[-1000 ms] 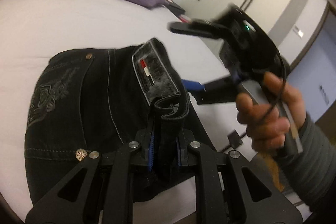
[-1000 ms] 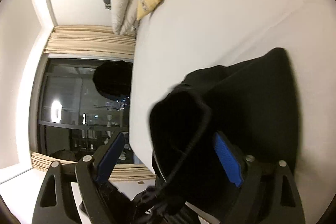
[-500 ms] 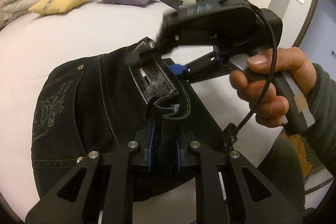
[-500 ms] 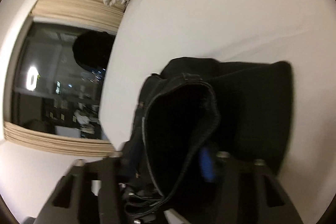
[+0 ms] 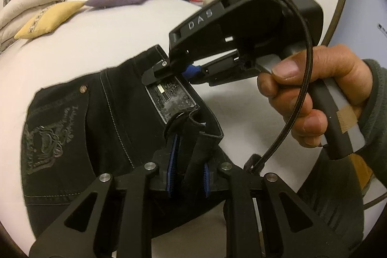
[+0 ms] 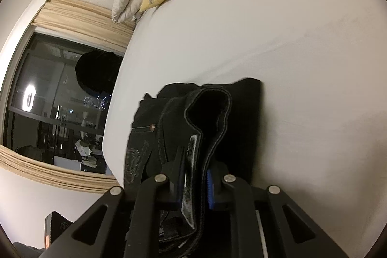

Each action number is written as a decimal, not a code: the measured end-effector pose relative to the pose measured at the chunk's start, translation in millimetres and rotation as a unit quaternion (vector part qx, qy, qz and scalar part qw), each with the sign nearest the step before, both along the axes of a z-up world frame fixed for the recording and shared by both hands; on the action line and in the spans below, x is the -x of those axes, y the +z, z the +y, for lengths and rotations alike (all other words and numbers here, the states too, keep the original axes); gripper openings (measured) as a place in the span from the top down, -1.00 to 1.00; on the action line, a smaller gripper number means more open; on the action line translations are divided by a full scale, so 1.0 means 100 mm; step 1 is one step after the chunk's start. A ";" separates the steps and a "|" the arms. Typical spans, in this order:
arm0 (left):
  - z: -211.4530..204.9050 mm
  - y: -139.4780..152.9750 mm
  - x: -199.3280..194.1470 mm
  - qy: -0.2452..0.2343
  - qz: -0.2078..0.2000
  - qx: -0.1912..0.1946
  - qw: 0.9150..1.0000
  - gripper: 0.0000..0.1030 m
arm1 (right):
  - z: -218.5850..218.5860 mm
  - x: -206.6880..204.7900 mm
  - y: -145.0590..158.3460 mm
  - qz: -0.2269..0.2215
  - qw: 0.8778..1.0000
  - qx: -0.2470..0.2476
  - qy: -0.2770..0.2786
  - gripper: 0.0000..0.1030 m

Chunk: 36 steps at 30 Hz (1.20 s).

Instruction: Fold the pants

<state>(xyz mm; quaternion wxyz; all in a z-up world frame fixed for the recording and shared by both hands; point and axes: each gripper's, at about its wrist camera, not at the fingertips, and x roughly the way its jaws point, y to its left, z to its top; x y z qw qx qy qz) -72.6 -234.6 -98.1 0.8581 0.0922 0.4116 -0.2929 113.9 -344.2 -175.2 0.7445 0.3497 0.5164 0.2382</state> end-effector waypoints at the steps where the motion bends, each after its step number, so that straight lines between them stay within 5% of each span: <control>1: -0.03 -0.04 0.01 0.001 0.005 0.000 1.000 0.70 | -0.02 -0.01 -0.05 0.002 1.000 0.001 -0.004 0.69; 5: -0.12 -0.14 0.02 -0.002 0.005 -0.006 1.000 0.61 | -0.11 -0.05 -0.18 0.003 1.000 -0.010 -0.017 0.69; 8: -0.12 -0.20 0.12 0.000 0.008 0.010 1.000 0.34 | -0.18 -0.08 -0.28 0.014 0.999 -0.019 -0.024 0.66; 11: -0.09 -0.13 0.35 -0.012 0.033 0.050 0.998 -0.16 | -0.27 -0.07 -0.33 0.025 0.998 -0.049 -0.038 0.42; 15: 0.07 0.03 0.60 -0.018 0.042 0.075 0.996 -0.34 | -0.50 0.02 -0.17 0.015 0.995 -0.033 -0.089 -0.11; 19: 0.44 0.31 0.76 -0.006 0.021 0.104 0.994 -0.34 | -0.69 0.15 0.16 -0.031 0.991 -0.057 -0.113 -0.11; 24: 0.92 0.46 0.44 0.051 0.005 0.121 0.991 -0.34 | -0.32 0.05 0.49 -0.078 0.990 -0.114 -0.033 -0.11; 29: 1.09 0.20 0.27 0.084 0.032 0.106 0.990 -0.34 | 0.07 -0.22 -0.02 -0.007 0.995 -0.098 -0.009 -0.21; 31: 1.00 -0.05 0.22 0.089 0.056 0.102 0.989 -0.34 | -0.03 -0.24 -0.33 0.020 0.995 -0.093 -0.036 0.17; 32: 0.98 -0.11 0.26 0.091 0.053 0.099 0.990 -0.34 | -0.13 -0.21 -0.45 0.026 0.992 -0.116 -0.051 0.57; 33: 0.99 -0.13 0.30 0.090 0.043 0.096 0.990 -0.34 | -0.24 -0.15 -0.51 0.032 0.989 -0.126 -0.069 0.66; 35: 0.93 -0.09 0.33 0.089 0.036 0.091 0.991 -0.34 | -0.38 0.00 -0.42 0.017 0.990 -0.111 -0.084 0.59; 36: 0.92 -0.05 0.29 0.088 0.038 0.097 0.991 -0.34 | -0.42 0.08 -0.34 0.010 0.991 -0.103 -0.087 0.36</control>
